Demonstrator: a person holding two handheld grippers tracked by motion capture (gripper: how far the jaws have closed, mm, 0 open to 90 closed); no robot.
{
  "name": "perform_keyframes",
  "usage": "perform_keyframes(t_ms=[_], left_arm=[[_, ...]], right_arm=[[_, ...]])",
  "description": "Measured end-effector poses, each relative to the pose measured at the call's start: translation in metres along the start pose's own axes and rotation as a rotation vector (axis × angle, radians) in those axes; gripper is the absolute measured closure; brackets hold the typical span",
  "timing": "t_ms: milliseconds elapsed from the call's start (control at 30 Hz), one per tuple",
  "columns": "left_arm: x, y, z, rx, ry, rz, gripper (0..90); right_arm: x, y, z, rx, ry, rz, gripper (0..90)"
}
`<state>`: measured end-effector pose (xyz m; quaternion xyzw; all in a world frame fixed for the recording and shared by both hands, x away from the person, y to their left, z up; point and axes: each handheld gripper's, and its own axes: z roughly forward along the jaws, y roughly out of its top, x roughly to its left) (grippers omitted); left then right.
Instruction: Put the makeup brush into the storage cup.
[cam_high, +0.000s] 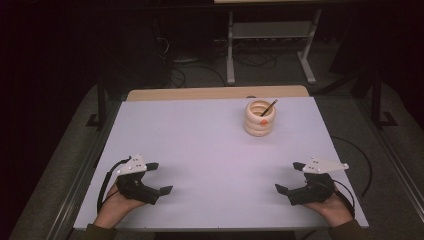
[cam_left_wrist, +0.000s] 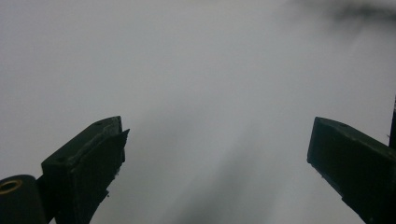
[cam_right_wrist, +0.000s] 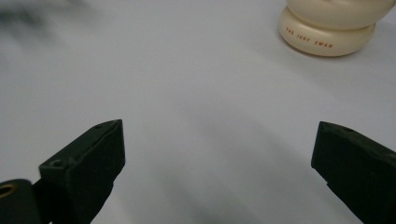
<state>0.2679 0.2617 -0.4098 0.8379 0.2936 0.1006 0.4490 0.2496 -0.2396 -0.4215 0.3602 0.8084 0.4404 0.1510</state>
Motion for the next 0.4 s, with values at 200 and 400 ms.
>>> perform_keyframes(t_ms=[200, 400], left_arm=[[-0.0003, 0.0000, 0.0000, -0.003, -0.002, -0.001, 3.8], [-0.0004, 0.0003, 0.0006, -0.002, -0.004, 0.001, 3.8]], right_arm=[[-0.0001, -0.0058, 0.0024, 0.015, 0.000, 0.000, 2.3], [-0.0010, -0.0057, 0.0015, 0.007, -0.002, -0.002, 2.3]])
